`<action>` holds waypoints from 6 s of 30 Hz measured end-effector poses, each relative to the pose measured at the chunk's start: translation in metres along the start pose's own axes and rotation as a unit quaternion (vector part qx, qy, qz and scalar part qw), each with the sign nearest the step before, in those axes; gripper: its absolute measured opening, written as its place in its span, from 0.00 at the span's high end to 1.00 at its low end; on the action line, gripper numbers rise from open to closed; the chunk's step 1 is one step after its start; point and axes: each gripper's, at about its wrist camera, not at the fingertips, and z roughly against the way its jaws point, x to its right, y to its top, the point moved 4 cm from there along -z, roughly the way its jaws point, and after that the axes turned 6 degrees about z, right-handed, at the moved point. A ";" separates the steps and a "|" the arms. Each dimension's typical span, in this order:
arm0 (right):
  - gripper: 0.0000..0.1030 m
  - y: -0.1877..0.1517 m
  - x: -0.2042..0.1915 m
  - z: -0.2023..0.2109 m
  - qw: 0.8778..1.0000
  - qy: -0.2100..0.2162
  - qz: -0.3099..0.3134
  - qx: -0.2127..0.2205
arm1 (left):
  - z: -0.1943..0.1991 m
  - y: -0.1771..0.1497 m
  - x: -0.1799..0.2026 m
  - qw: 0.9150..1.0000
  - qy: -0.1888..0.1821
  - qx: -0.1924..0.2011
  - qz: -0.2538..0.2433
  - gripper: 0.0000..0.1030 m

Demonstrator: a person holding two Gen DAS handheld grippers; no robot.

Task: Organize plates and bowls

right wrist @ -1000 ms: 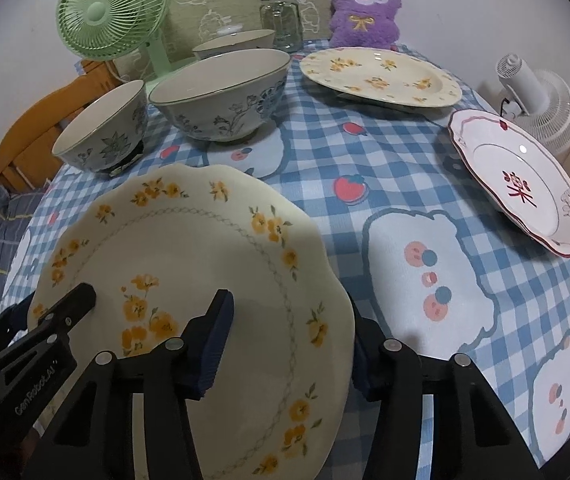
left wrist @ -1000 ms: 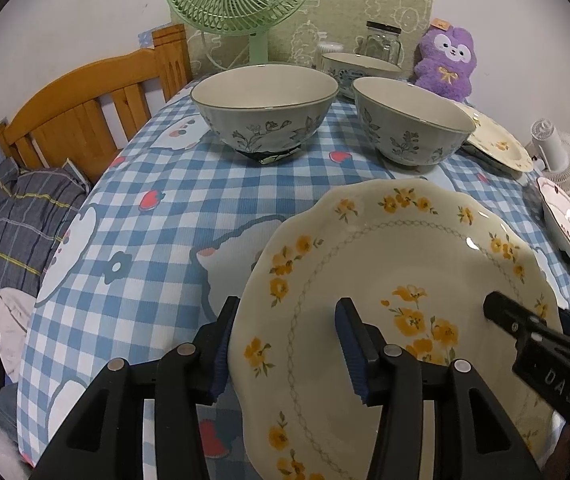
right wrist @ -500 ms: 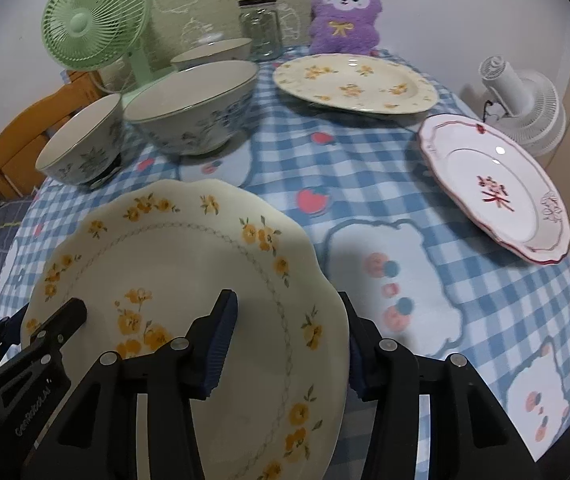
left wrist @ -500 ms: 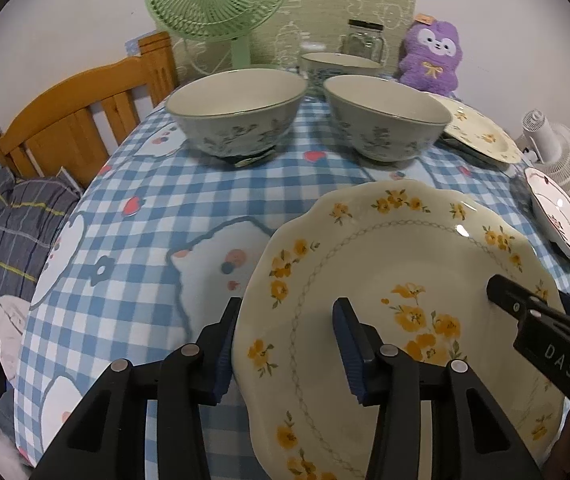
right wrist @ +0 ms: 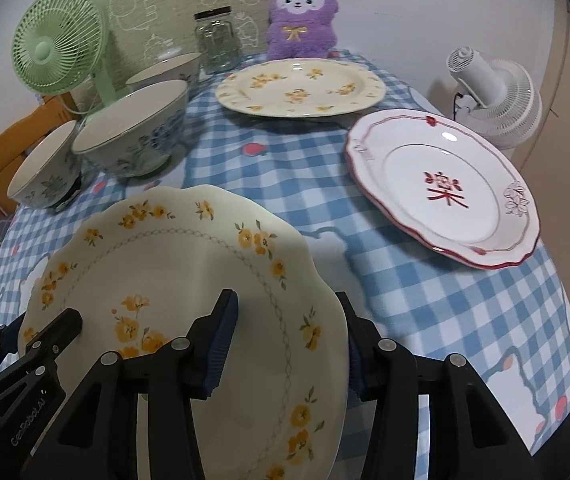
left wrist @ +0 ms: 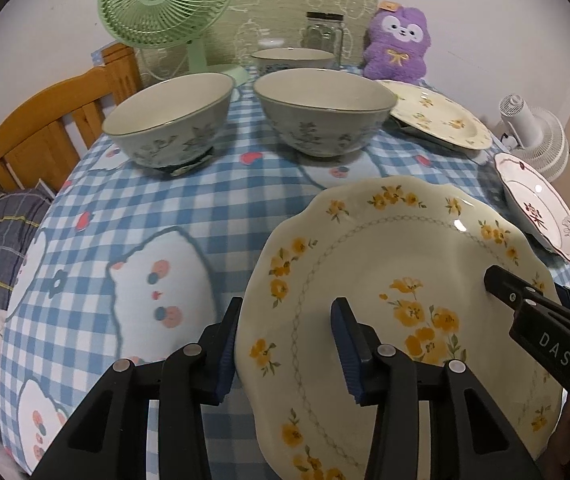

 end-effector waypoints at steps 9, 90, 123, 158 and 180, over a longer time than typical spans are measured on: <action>0.51 -0.002 0.023 0.001 1.000 -0.005 -0.014 0.003 | -0.002 -0.002 0.021 1.000 -0.009 -0.004 -0.012 0.57; 0.05 0.114 0.060 0.172 0.977 -0.026 -0.007 0.212 | 0.136 0.120 0.079 0.985 -0.041 0.156 -0.059 0.02; 0.05 0.244 0.092 -0.006 0.995 -0.006 -0.012 0.103 | -0.028 0.243 0.145 0.995 -0.037 0.054 -0.073 0.02; 0.07 0.234 0.122 -0.142 0.998 -0.020 -0.041 -0.040 | -0.170 0.240 0.156 0.991 -0.014 -0.113 -0.069 0.27; 0.37 0.219 0.113 -0.169 0.994 0.005 -0.047 -0.103 | -0.185 0.245 0.141 0.987 -0.028 -0.158 -0.029 0.50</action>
